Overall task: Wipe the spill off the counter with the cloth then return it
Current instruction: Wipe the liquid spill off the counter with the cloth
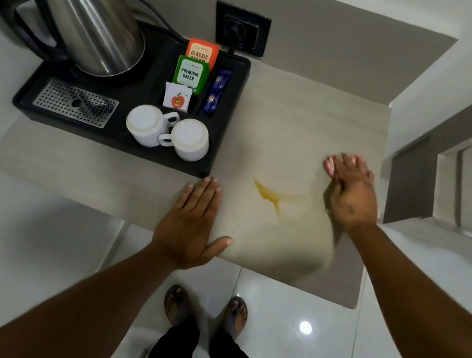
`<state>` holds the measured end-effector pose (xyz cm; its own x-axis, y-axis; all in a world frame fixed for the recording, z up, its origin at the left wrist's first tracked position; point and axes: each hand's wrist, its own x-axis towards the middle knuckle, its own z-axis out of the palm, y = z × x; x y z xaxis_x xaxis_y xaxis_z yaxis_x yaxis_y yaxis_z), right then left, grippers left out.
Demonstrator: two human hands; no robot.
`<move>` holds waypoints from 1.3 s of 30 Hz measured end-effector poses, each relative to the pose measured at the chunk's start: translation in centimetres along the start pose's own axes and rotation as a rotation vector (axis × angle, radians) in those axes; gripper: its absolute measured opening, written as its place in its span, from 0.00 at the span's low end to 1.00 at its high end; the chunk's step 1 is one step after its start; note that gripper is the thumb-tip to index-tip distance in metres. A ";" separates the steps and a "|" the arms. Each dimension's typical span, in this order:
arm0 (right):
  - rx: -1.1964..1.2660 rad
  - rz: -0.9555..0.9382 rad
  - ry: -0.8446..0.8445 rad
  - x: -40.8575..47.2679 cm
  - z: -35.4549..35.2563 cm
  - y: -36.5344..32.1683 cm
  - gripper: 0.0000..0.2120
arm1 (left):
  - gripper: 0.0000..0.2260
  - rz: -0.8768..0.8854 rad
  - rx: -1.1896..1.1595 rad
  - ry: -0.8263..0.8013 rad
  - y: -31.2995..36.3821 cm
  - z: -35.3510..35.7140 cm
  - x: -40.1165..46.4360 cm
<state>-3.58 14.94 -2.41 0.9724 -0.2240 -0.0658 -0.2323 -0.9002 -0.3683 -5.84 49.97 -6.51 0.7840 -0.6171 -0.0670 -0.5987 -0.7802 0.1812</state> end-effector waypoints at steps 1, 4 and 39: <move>-0.019 -0.004 0.000 1.5 0.1 -1.0 0.26 | 0.43 0.003 -0.004 0.006 0.0 0.0 0.1; -0.011 -0.101 -0.018 4.2 1.7 -5.1 0.27 | 0.43 0.005 0.003 0.003 0.0 0.1 0.0; -0.022 0.308 0.107 -4.3 1.8 -2.0 0.23 | 0.43 0.078 -0.006 -0.053 -0.3 -0.3 0.4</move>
<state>-7.23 18.40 -3.09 0.8488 -0.5237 -0.0723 -0.5164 -0.7919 -0.3259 -5.28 49.95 -6.32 0.7253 -0.6805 -0.1042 -0.6563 -0.7291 0.1941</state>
